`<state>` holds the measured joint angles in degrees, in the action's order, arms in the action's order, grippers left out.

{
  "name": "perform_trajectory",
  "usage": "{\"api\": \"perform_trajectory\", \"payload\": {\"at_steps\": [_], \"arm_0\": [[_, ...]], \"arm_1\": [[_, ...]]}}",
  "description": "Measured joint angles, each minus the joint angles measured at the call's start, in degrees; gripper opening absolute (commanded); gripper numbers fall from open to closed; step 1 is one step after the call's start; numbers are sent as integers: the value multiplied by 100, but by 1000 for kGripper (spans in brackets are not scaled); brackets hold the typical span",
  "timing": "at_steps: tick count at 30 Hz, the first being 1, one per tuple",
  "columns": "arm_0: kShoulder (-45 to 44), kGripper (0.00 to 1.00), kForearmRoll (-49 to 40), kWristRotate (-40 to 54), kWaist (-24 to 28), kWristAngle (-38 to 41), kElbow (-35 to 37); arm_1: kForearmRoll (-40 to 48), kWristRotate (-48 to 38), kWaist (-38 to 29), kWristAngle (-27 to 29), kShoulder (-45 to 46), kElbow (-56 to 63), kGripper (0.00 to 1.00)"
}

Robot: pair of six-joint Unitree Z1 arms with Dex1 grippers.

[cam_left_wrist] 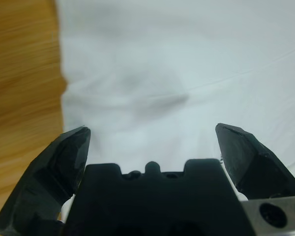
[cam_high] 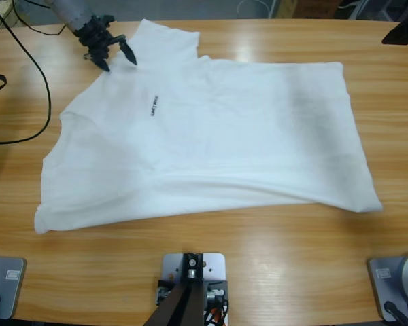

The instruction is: Fold clothes

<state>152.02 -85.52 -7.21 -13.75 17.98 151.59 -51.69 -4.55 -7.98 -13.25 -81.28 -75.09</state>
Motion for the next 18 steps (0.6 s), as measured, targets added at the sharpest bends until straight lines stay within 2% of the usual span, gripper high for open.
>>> {"api": "perform_trajectory", "payload": {"at_steps": [5, 10, 14, 16, 18], "arm_0": [[-807, 1000, -5, 12, 91, -345, -29], [-1707, 1000, -6, 249, 177, -369, -29], [-1971, 977, -7, 202, 98, -600, -30], [-1991, 893, -12, 81, 30, -904, -31], [-1990, 890, -18, -8, -19, -1106, -32]], "arm_1": [[-1, -10, 0, -191, 1, -3, 987], [-41, -19, 0, -302, 135, -2, 987], [125, 5, -118, -305, 774, 494, 987], [166, 5, -154, -299, 1088, 837, 987], [168, 5, -185, -290, 1339, 1025, 987]]}}
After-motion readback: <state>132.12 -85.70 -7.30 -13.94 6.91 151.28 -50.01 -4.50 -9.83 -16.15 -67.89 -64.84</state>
